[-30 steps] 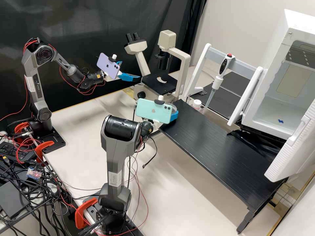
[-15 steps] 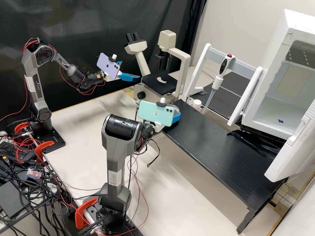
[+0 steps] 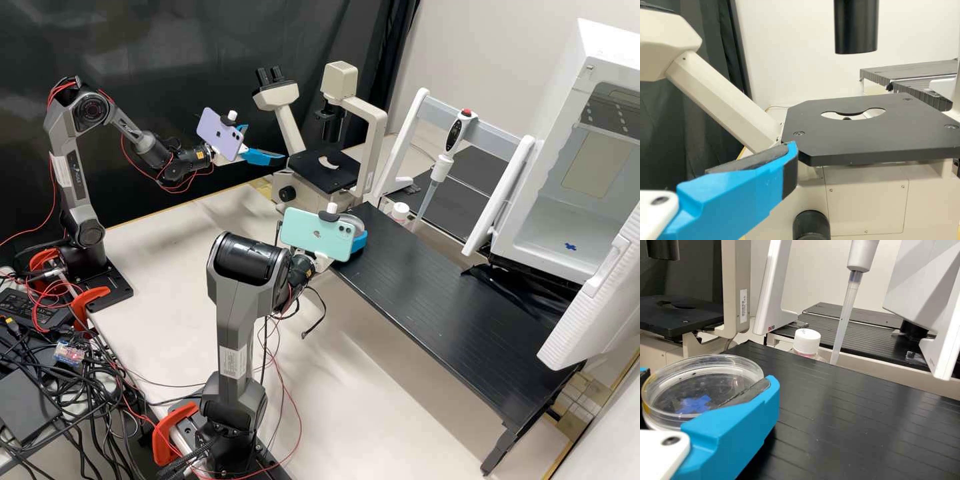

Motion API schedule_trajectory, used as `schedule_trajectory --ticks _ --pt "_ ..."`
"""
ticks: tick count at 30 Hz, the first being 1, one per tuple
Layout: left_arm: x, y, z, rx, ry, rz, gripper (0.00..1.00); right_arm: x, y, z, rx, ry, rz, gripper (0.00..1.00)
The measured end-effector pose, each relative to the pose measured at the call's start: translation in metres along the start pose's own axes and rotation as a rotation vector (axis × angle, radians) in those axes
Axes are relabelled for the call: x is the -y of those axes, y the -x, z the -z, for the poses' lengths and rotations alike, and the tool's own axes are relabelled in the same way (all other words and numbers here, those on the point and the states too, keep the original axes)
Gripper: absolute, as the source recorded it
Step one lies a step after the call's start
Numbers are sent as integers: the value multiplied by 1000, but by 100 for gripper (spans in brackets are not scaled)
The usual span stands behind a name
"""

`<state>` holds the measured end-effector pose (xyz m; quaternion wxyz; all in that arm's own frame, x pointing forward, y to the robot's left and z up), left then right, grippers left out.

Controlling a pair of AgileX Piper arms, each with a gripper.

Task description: Move the petri dish to the bench

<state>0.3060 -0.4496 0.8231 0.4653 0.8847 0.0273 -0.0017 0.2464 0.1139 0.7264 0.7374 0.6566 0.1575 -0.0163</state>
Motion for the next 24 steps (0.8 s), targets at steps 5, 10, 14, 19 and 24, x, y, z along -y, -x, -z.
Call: schedule_trajectory --ticks 5,10,14,19,24 --pt "0 0 0 0 0 0 100 3 4 2 -8 6 11 100" --pt "0 0 0 0 0 0 100 1 7 2 -12 5 8 100" --pt "0 0 0 0 0 0 100 -2 14 3 -20 4 1 100" --pt "0 0 0 0 0 0 100 -8 19 6 -35 8 -16 100" --pt "0 0 0 0 0 0 100 -18 30 7 -56 20 -50 100"
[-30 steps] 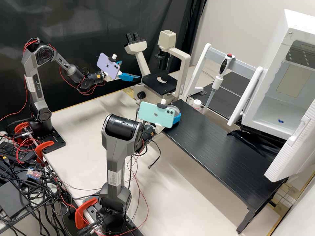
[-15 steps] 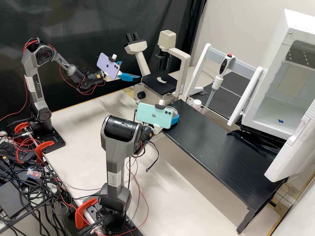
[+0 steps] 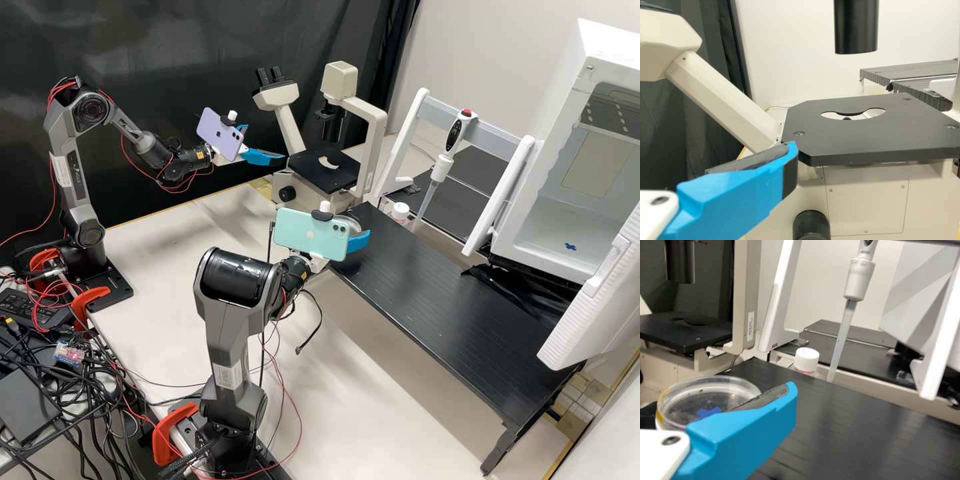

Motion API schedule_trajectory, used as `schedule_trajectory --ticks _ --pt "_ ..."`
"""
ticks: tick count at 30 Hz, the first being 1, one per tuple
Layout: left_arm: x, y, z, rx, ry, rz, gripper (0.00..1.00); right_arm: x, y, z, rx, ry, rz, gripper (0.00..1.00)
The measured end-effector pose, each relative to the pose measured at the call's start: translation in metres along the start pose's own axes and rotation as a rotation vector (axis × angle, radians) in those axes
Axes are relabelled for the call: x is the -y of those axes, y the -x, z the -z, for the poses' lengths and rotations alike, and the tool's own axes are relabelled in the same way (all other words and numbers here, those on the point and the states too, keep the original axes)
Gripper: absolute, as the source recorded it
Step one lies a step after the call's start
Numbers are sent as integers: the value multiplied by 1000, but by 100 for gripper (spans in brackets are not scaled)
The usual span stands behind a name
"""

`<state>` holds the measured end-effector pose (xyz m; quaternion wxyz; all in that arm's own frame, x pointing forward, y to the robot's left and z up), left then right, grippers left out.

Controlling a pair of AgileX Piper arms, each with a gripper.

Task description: Move the petri dish to the bench

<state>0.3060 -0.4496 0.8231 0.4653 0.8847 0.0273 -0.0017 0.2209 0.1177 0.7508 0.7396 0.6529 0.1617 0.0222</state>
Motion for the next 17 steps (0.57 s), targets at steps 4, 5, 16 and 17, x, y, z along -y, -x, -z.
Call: schedule_trajectory --ticks 4,5,16,17 --pt "0 0 0 0 0 0 100 -19 21 1 -52 -1 -86 100" --pt "0 0 0 0 0 0 100 -25 26 3 -75 -10 -125 100" --pt "0 0 0 0 0 0 100 -65 66 -2 -173 -139 -416 100" --pt "0 0 0 0 0 0 100 -67 67 -5 -166 -151 -427 100"
